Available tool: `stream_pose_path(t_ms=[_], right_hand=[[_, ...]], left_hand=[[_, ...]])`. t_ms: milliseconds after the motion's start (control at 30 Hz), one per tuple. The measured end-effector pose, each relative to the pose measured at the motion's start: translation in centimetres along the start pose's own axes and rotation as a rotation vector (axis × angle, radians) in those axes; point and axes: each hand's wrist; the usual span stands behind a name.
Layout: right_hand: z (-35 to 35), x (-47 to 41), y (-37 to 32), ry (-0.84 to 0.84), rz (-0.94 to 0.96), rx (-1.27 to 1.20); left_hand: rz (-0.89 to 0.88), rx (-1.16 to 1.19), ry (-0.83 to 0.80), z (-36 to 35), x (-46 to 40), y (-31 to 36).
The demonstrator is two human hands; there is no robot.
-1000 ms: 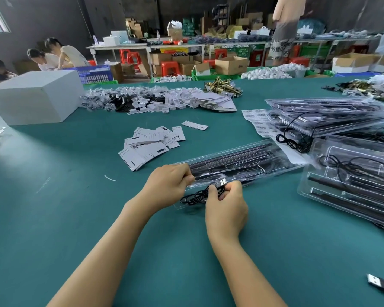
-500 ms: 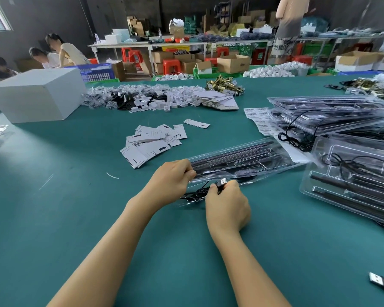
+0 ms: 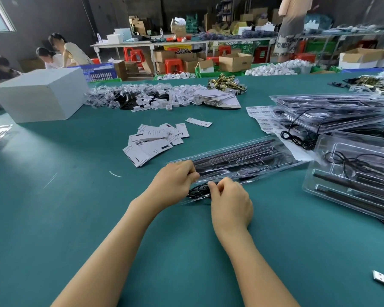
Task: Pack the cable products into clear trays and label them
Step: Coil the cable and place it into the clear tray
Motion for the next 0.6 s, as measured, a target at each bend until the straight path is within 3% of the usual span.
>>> stream_pose_path(t_ms=[133,233,400,600], right_hand=[[0.9,-0.4,0.8,-0.191,0.159,-0.066],[0.7,-0.7,1.0,-0.150,0.188,-0.134],[0.2,-0.6,1.0,-0.083,-0.074,-0.419],[0.2,-2.3,0.7,-0.086,-0.279,-0.355]], left_hand=[[-0.014,-0.002,0.003,-0.1,0.0,-0.2],[-0.037,-0.014,0.006,-0.3,0.1,-0.4],[-0.045,-0.016,0.030,-0.5,0.2,-0.7],[-0.135,-0.051,0.081,-0.8,0.8,-0.7]])
Point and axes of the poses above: each hand's wrist, its own x-axis away from the middle knuckle, its own z-axis out of the back of the hand, y = z × x, and after that the axes turned 1 degree about y, right-handed
